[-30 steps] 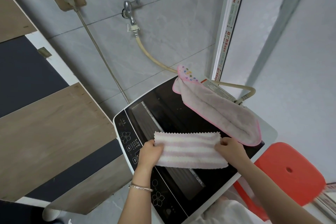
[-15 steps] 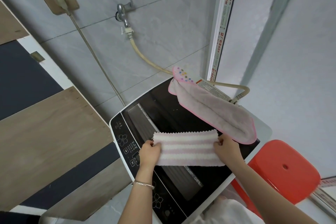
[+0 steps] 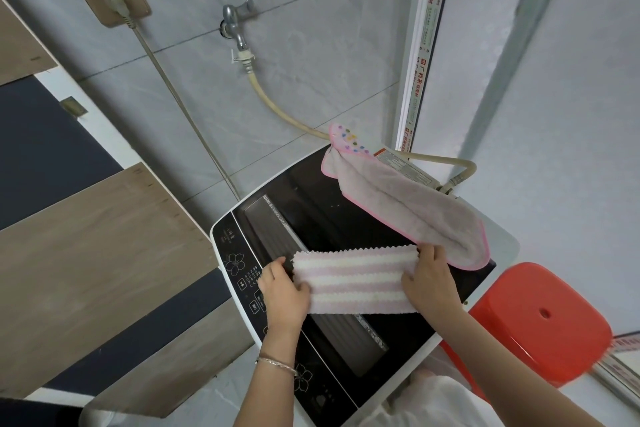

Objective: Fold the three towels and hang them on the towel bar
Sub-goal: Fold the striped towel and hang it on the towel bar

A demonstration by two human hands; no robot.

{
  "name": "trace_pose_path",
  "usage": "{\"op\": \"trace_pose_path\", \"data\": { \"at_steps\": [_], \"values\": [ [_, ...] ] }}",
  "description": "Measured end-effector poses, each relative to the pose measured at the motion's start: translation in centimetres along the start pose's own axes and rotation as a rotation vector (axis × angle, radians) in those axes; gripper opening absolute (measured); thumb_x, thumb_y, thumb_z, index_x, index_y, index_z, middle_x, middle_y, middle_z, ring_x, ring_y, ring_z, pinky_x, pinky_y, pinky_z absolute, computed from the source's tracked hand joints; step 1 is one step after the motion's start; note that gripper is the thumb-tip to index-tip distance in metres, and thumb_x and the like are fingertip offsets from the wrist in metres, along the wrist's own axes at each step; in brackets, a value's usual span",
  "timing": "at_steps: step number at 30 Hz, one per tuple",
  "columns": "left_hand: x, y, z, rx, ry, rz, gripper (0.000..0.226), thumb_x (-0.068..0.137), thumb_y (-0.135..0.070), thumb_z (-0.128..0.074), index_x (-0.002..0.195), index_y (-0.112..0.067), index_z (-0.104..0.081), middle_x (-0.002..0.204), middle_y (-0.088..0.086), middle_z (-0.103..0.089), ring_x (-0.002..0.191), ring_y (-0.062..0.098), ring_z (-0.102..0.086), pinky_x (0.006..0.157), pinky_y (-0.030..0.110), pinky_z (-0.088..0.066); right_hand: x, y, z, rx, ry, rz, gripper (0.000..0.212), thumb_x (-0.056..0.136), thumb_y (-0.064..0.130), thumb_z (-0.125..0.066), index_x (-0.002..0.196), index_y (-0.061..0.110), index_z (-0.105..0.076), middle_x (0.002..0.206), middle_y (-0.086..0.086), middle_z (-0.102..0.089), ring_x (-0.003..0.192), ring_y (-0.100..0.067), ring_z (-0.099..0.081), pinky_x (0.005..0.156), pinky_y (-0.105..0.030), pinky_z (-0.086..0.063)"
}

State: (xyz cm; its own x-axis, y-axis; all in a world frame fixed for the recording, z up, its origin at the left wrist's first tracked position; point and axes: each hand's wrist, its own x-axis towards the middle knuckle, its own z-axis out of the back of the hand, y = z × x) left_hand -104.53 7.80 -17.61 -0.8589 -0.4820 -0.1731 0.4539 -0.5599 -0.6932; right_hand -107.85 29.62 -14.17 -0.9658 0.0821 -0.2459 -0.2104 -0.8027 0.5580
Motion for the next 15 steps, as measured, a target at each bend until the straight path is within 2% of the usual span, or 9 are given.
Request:
{"op": "trace_pose_path", "data": {
  "at_steps": [2,3,6,8,10,12,15],
  "values": [
    [-0.1,0.3,0.1,0.007,-0.013,-0.126,0.052,0.08,-0.004,-0.062,0.129,-0.01,-0.046,0.133,0.002,-0.041,0.127,0.016,-0.027,0.103,0.018,-0.022,-0.3,-0.1,0.4,-0.13,-0.074,0.118,0.047,0.088,0.017,-0.053,0.131,0.008,-0.037,0.138,-0.01,-0.033,0.113,-0.022,-0.046,0.097,-0.027,-0.04],
    [-0.1,0.6,0.2,0.004,-0.011,-0.184,0.048,0.08,-0.006,-0.064,0.125,-0.013,-0.05,0.131,-0.001,-0.043,0.123,0.012,-0.028,0.104,0.019,-0.022,-0.3,-0.3,0.6,-0.183,-0.078,0.203,0.044,0.087,0.02,-0.054,0.129,0.011,-0.041,0.138,-0.007,-0.035,0.12,-0.023,-0.043,0.101,-0.029,-0.037],
    [-0.1,1.4,0.3,-0.023,0.078,-0.306,0.032,0.081,-0.012,-0.067,0.111,-0.023,-0.059,0.123,-0.014,-0.047,0.12,0.003,-0.028,0.109,0.024,-0.025,0.0,-0.8,1.0,-0.22,0.115,0.438,0.031,0.084,0.03,-0.057,0.114,0.022,-0.051,0.132,0.005,-0.042,0.125,-0.015,-0.038,0.104,-0.025,-0.032],
    [-0.1,1.7,0.4,-0.067,0.203,-0.337,0.03,0.081,-0.015,-0.069,0.105,-0.029,-0.059,0.117,-0.023,-0.047,0.121,0.003,-0.031,0.111,0.025,-0.025,0.0,-1.3,0.8,-0.262,0.277,0.524,0.033,0.08,0.038,-0.06,0.111,0.027,-0.051,0.132,0.01,-0.038,0.129,-0.012,-0.031,0.107,-0.026,-0.028],
    [-0.2,1.8,0.6,-0.076,0.36,-0.313,0.039,0.078,-0.024,-0.073,0.111,-0.032,-0.055,0.122,-0.025,-0.042,0.125,0.0,-0.026,0.113,0.023,-0.018,-0.2,-2.0,0.3,-0.356,0.372,0.539,0.043,0.077,0.046,-0.06,0.115,0.029,-0.048,0.135,0.01,-0.032,0.131,-0.012,-0.024,0.111,-0.03,-0.02],
    [0.0,2.2,0.9,-0.001,0.491,-0.302,0.059,0.071,-0.033,-0.078,0.122,-0.033,-0.048,0.133,-0.023,-0.031,0.128,-0.002,-0.016,0.113,0.022,-0.011,-0.4,-2.8,-0.2,-0.392,0.381,0.554,0.049,0.075,0.046,-0.061,0.119,0.031,-0.045,0.137,0.011,-0.026,0.132,-0.013,-0.019,0.112,-0.032,-0.015],
    [0.4,2.8,1.4,0.146,0.572,-0.357,0.076,0.068,-0.024,-0.076,0.133,-0.034,-0.039,0.138,-0.024,-0.02,0.131,-0.003,-0.007,0.113,0.022,-0.007,-0.5,-3.4,-0.3,-0.368,0.355,0.571,0.049,0.076,0.038,-0.06,0.121,0.032,-0.042,0.138,0.012,-0.025,0.133,-0.011,-0.018,0.112,-0.03,-0.015]
  ]
}}
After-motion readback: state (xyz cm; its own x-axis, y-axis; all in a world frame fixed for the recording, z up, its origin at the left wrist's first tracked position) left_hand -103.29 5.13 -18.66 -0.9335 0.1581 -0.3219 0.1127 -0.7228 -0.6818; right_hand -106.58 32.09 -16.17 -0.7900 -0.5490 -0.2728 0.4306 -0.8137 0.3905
